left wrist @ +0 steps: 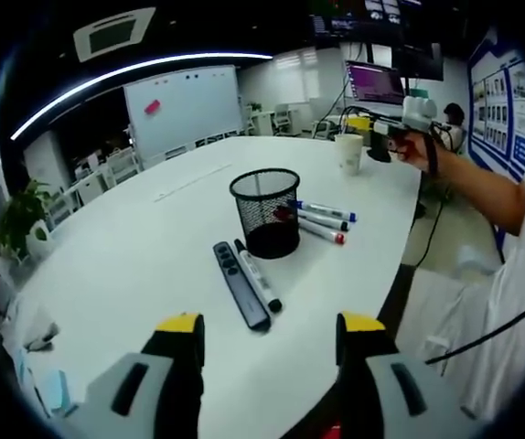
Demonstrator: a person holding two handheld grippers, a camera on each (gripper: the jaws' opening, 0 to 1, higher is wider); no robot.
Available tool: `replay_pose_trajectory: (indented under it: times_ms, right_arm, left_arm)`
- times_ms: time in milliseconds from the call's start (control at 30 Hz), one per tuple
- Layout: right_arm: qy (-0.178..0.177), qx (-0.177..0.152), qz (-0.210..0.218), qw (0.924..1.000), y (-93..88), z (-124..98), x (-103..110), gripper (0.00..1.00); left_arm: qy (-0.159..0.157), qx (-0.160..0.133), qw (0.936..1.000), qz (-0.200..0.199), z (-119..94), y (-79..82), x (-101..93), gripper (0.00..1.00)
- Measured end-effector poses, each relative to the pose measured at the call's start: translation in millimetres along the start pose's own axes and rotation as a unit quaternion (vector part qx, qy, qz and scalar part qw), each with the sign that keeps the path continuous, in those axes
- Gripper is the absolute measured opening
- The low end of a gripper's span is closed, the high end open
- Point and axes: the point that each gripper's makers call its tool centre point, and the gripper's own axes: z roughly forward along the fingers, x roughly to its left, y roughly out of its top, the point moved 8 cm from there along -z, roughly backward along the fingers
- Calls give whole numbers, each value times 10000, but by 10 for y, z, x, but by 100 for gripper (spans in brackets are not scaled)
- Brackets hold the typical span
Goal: Place the scattered laser pointers and whiteboard markers into the pen holder and stack the scattered paper cups together
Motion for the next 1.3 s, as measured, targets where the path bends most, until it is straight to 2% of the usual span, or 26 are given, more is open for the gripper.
replay_pose_trajectory:
  times_ms: [400, 600, 1300]
  right_arm:
    - [234, 88, 132, 9996, 42, -78, 156, 42]
    - [351, 162, 0, 9993, 7, -52, 202, 42]
    - [700, 279, -152, 9970, 14, -51, 373, 42]
  left_arm:
    - [45, -28, 10000, 48, -22, 2, 6, 57]
    - [92, -142, 9998, 71, -33, 44, 17, 57]
    - [-27, -65, 9999, 102, 36, 17, 22, 57]
